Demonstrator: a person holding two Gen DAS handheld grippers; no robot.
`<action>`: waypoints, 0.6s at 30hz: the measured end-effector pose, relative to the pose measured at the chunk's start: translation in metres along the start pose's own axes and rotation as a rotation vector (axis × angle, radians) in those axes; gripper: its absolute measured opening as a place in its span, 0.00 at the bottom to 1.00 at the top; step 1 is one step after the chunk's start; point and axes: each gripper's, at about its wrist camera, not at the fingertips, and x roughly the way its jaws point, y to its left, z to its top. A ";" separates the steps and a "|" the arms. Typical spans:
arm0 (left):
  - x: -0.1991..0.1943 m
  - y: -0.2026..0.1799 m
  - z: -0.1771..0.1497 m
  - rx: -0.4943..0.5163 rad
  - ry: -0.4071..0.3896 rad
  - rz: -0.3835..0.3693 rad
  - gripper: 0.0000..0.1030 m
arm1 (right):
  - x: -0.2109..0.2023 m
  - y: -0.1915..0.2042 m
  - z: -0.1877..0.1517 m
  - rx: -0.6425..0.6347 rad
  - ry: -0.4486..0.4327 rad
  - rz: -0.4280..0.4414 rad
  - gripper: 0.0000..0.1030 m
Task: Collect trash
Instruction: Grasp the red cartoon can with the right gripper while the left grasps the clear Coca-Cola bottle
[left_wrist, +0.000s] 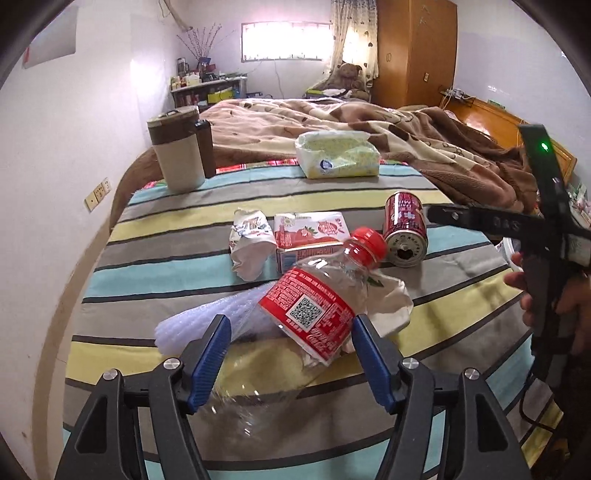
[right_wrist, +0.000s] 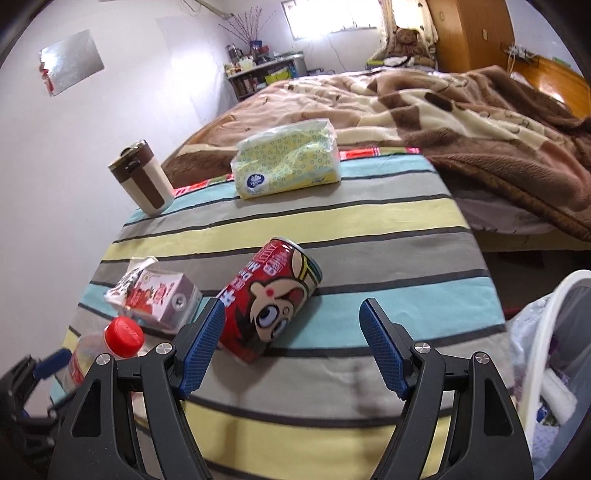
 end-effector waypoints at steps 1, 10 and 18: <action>0.004 0.000 0.000 0.001 0.015 -0.005 0.65 | 0.003 0.000 0.002 0.005 0.005 -0.004 0.74; 0.014 0.000 -0.009 -0.018 0.055 -0.029 0.65 | 0.025 0.011 0.016 0.023 0.050 -0.005 0.75; 0.019 0.007 -0.012 -0.112 0.074 -0.075 0.65 | 0.046 0.025 0.016 -0.023 0.117 -0.053 0.75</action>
